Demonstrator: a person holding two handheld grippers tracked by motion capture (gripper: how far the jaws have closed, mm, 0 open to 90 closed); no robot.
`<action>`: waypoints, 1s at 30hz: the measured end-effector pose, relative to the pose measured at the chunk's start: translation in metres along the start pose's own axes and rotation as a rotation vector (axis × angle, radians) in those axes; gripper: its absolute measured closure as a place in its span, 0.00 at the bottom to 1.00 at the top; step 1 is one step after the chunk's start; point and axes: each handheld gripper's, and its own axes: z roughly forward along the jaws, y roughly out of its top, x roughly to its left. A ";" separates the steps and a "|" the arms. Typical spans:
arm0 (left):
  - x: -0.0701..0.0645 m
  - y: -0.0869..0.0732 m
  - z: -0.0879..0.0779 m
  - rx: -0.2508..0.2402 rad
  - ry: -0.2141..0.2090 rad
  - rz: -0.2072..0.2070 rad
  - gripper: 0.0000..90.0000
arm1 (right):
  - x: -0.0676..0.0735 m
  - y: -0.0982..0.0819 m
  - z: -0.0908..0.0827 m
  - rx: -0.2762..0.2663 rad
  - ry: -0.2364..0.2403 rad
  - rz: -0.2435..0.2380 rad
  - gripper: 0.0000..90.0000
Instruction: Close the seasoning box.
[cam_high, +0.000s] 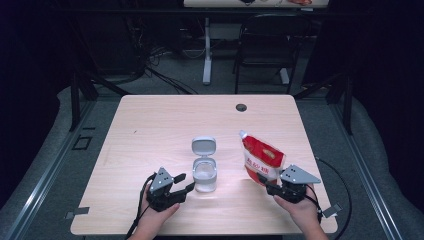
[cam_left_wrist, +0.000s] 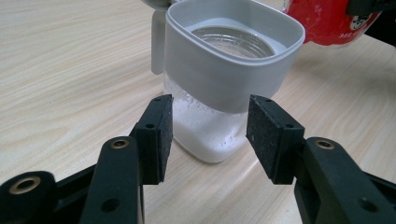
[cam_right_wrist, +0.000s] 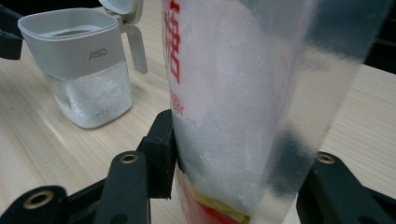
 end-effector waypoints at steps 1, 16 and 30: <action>0.000 0.000 0.000 0.002 -0.003 0.003 0.57 | 0.000 0.001 -0.001 0.010 -0.002 -0.007 0.58; 0.002 0.002 -0.010 -0.023 -0.027 0.010 0.57 | 0.007 0.016 -0.011 -0.010 0.035 -0.034 0.58; 0.006 0.007 -0.017 -0.024 -0.026 0.018 0.57 | 0.010 0.043 -0.028 -0.007 -0.013 -0.162 0.58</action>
